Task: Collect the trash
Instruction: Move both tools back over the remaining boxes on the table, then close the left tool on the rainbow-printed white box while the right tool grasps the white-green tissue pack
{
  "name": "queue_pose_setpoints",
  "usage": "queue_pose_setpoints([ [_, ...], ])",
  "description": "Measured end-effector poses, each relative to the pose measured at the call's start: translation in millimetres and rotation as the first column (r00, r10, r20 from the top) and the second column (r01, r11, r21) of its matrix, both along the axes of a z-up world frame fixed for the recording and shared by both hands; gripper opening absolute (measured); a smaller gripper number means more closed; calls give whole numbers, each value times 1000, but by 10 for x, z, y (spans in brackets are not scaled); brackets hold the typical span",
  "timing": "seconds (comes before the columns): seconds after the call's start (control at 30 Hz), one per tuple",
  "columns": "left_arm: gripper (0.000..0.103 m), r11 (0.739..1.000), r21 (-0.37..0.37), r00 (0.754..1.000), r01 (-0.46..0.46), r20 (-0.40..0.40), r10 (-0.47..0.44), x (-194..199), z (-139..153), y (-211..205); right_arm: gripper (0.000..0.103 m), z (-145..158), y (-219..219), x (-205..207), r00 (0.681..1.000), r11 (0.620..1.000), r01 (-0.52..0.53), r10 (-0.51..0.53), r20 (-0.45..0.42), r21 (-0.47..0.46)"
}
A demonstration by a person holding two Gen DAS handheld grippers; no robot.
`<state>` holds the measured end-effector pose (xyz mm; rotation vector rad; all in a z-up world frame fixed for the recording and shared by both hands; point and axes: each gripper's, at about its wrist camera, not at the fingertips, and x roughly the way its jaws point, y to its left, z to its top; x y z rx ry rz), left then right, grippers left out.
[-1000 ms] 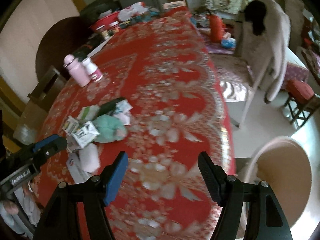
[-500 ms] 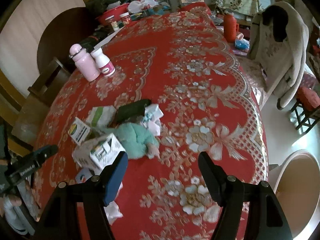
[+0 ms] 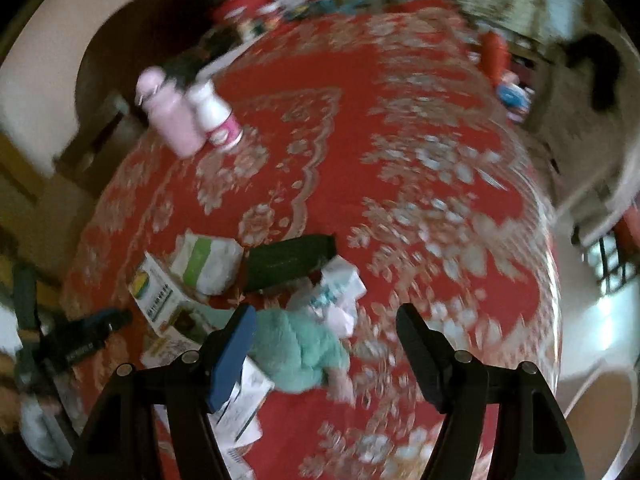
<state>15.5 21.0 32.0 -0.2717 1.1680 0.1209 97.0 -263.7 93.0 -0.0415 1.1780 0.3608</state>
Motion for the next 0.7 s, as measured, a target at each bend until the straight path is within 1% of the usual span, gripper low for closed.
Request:
queue_pose_setpoints([
  [0.03, 41, 1000, -2, 1000, -10, -12, 10, 39, -20, -7, 70, -41, 49, 60, 999, 999, -36, 36, -11, -22],
  [0.1, 41, 1000, 6, 1000, -15, -10, 15, 138, -22, -59, 70, -139, 138, 164, 993, 992, -112, 110, -29, -66],
  [0.17, 41, 1000, 17, 1000, -22, -12, 22, 233, -27, -95, 70, -241, 196, 247, 986, 981, -165, 161, -44, -102],
  [0.2, 41, 1000, 11, 1000, -26, -12, 27, 286, -28, -107, 70, -287, 218, 294, 983, 976, -183, 178, -50, -115],
  [0.3, 41, 999, -9, 999, -38, -5, 38, 460, -25, -141, 70, -394, 282, 454, 976, 970, -216, 211, -63, -107],
  [0.4, 41, 998, -39, 999, -47, 0, 47, 646, -23, -176, 70, -474, 315, 631, 977, 973, -212, 207, -60, -89],
  [0.47, 41, 994, -89, 998, -56, 1, 56, 708, 16, -169, 70, -506, 299, 762, 982, 980, -181, 177, -60, -77],
  [0.57, 41, 992, -114, 998, -56, 10, 58, 725, 112, -190, 70, -496, 225, 907, 988, 989, -144, 141, -58, -43],
  [0.63, 43, 989, -140, 999, -41, 12, 43, 728, 171, -228, 70, -458, 165, 963, 987, 988, -154, 152, -55, -20],
  [0.7, 56, 984, -179, 1000, -18, 20, 22, 733, 228, -302, 70, -414, 116, 988, 983, 985, -173, 172, -55, 3],
])
